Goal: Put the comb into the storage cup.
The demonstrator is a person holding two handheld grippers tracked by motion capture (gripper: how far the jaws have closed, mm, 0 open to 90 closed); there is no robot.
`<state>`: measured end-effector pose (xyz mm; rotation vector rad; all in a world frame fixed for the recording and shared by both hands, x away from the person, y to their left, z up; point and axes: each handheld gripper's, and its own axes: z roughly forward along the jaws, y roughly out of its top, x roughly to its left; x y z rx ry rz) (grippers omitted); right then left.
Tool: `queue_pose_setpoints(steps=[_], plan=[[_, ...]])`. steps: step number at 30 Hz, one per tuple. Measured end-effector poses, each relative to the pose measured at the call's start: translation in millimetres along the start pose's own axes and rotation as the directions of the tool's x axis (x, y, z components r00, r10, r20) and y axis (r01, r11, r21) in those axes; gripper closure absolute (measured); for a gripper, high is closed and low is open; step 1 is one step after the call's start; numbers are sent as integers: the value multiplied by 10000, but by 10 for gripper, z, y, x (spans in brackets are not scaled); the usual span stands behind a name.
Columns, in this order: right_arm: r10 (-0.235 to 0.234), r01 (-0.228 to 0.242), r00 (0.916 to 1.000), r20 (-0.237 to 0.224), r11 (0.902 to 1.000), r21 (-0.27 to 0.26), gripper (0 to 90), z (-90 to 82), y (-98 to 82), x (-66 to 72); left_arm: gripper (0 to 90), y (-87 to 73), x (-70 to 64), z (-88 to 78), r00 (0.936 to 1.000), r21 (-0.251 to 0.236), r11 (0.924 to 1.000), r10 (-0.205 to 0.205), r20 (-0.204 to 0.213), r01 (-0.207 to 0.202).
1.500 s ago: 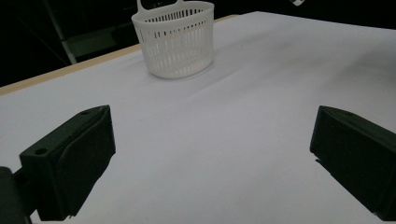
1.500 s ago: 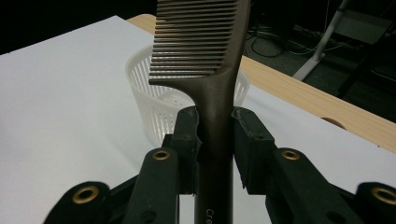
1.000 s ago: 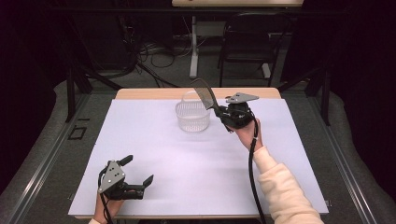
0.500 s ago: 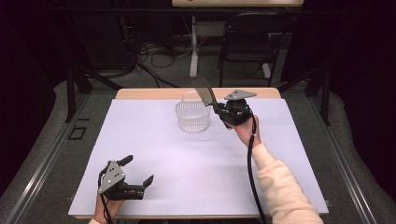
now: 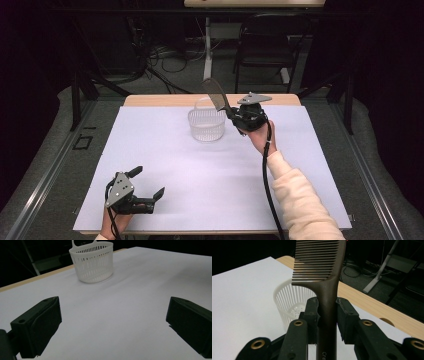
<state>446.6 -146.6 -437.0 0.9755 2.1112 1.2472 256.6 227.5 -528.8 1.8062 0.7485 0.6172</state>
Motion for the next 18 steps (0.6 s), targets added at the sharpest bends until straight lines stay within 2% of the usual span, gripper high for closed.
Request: queue_pose_setpoints(steps=[8, 18], plan=[[-296, 296, 9996, 10, 9994, -166, 720, 35, 105, 36, 2, -1, 5, 1, 10000, -10, 10000, 4, 30, -4], [-416, 418, 9991, 70, 9987, -306, 719, 66, 173, 69, 3, 0, 5, 1, 10000, -25, 10000, -8, 66, 8]])
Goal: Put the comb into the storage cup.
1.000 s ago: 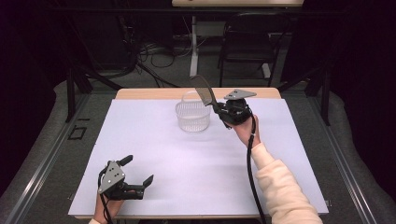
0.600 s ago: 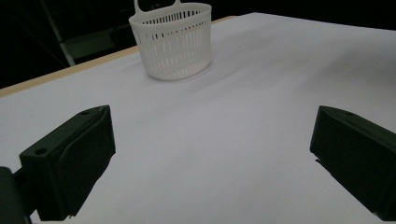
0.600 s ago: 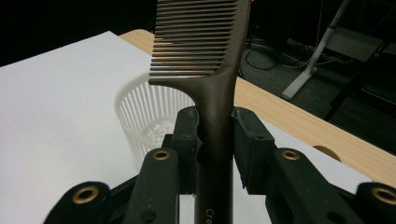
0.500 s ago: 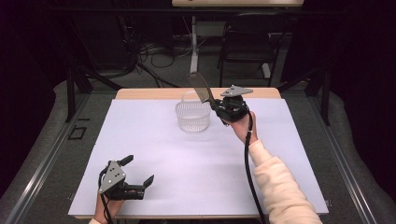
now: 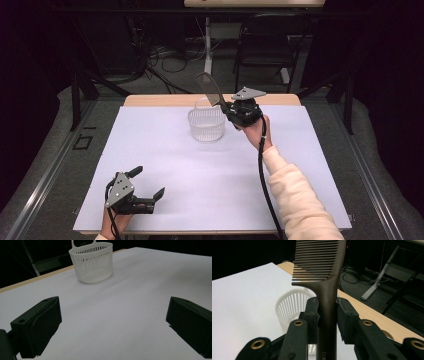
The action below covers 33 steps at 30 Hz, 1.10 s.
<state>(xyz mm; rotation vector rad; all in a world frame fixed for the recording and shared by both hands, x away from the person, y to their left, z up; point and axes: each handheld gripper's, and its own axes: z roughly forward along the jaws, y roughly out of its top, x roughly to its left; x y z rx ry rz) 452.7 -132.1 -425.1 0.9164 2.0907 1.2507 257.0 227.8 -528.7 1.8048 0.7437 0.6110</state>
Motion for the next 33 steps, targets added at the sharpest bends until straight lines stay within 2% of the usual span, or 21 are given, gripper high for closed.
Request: queue_pose_setpoints(steps=[26, 33], plan=[[-99, 100, 9999, 50, 9996, -263, 719, 89, 86, -10, 2, -1, -6, 9, 10000, 18, 10000, 15, 23, -15], [-130, 131, 9999, 70, 9998, -160, 719, 164, 70, -17, 2, 4, -9, 1, 10000, 5, 10000, 85, 15, -85]])
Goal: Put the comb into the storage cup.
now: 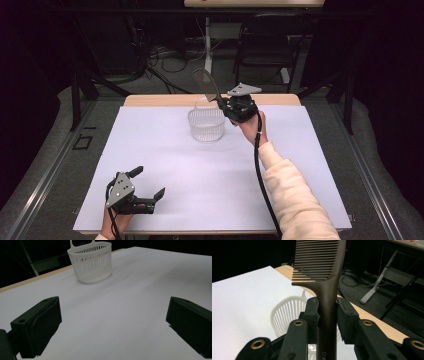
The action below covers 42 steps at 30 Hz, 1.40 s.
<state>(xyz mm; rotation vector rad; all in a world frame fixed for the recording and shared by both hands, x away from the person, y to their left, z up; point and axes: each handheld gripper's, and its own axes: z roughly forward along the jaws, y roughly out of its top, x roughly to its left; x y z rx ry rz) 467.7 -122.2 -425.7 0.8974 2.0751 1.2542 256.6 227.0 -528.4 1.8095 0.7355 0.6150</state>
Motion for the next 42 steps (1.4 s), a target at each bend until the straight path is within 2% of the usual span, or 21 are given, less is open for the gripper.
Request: queue_pose_setpoints(steps=[12, 42], plan=[[-49, 49, 10000, -18, 10000, 8, 719, 90, -14, 4, 3, 0, 0, 0, 10000, -3, 10000, -10, 4, 10], [-103, 96, 9999, -133, 9985, -532, 719, 188, 64, 41, 3, -4, 1, 6, 10000, -23, 10000, -87, 0, 87]])
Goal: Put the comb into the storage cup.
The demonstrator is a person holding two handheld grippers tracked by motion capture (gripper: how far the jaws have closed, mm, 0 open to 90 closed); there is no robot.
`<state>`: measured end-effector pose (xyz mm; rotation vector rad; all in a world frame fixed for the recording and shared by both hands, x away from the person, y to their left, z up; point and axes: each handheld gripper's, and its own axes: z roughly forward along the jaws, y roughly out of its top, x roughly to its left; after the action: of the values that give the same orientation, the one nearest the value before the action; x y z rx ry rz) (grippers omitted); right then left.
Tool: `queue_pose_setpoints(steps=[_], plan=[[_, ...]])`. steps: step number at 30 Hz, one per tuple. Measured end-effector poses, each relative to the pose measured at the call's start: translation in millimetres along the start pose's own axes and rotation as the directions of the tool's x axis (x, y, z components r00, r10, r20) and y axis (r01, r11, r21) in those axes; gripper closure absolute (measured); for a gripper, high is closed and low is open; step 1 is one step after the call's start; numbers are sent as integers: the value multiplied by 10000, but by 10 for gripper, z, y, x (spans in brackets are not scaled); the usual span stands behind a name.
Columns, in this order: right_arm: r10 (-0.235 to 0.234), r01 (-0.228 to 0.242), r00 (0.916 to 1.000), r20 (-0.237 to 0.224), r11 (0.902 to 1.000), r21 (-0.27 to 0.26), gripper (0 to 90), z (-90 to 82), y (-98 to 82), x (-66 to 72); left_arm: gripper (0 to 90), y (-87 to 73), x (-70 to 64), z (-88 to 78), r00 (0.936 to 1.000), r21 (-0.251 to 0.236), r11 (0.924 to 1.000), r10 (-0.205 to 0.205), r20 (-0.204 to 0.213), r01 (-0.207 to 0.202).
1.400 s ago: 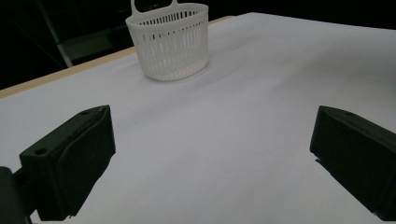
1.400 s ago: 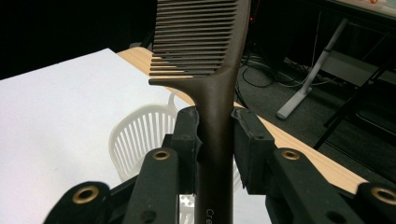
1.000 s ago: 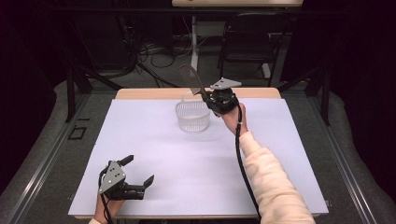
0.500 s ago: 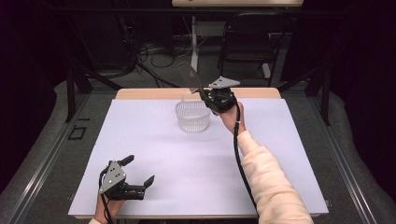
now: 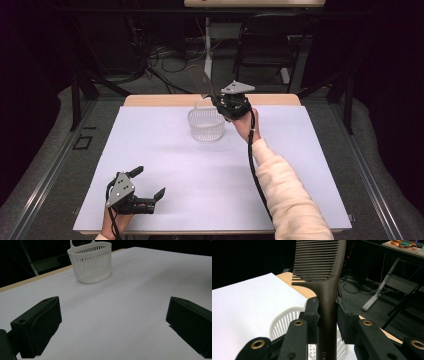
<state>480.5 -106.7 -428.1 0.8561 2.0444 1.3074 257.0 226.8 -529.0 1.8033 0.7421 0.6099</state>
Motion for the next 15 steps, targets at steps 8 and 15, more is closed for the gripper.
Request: queue_pose_setpoints(steps=[8, 15], plan=[[-10, 9, 10000, -39, 10000, -84, 720, 25, 3, 14, 3, 1, 1, 1, 10000, 3, 10000, 0, 7, 0], [-70, 66, 9999, -136, 9996, -270, 719, 52, 24, 28, 2, 2, -1, -1, 10000, 0, 10000, 7, -4, -7]])
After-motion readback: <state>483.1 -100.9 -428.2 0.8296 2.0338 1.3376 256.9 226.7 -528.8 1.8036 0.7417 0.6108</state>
